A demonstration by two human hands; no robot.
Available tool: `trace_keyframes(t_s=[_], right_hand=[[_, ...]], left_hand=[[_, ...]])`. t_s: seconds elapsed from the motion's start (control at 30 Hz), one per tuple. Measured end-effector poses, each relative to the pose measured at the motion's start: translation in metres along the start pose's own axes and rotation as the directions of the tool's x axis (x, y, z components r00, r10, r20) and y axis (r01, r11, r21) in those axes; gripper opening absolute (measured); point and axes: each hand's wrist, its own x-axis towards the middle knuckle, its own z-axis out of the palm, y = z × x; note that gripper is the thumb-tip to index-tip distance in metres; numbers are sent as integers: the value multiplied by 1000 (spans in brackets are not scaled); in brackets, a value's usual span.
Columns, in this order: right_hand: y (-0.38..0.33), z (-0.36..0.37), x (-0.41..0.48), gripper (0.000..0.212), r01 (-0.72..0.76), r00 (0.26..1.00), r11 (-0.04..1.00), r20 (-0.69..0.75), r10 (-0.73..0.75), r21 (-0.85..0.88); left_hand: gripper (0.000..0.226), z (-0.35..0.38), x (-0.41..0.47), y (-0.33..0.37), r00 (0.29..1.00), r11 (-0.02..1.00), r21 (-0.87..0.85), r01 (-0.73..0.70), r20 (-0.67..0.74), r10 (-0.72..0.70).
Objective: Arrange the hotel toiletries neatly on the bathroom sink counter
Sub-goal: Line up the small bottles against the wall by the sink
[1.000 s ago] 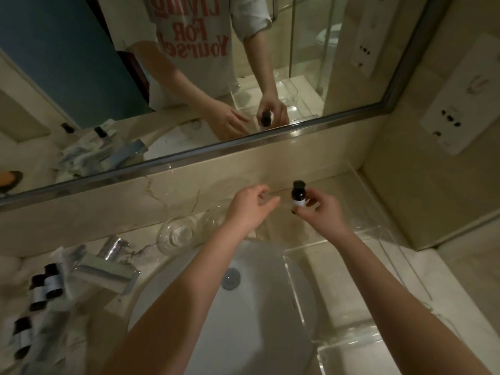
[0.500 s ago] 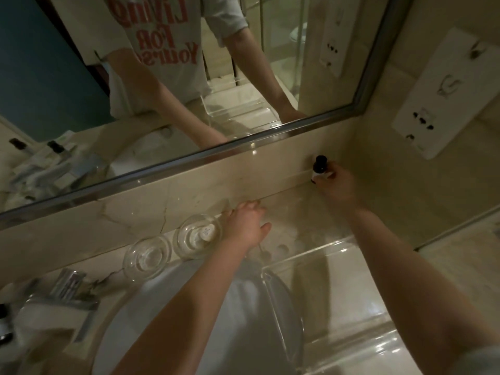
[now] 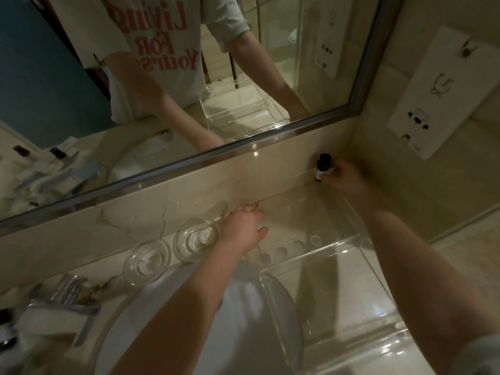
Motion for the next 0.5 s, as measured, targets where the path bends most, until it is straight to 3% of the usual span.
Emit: trace_keyframes(t_s=[0.27,0.37,0.43,0.5], right_hand=[[-1,0,-29,34,16,998,999,-54,-17,-34],[-7,1,-50,25,-10,995,986,-104,-7,-167],[-11,2,-68,32,-21,997,965,-71,2,-261],[-10,5,-91,50,-10,999,979,-54,-1,-204]], left_hand=[[58,-2,-7,4,999,999,-28,28,38,-27],[58,-6,-17,8,999,997,-71,40,4,-39],[58,-10,-27,11,998,994,-102,50,-27,-53],[59,-13,-39,13,996,992,-116,56,-63,-64]])
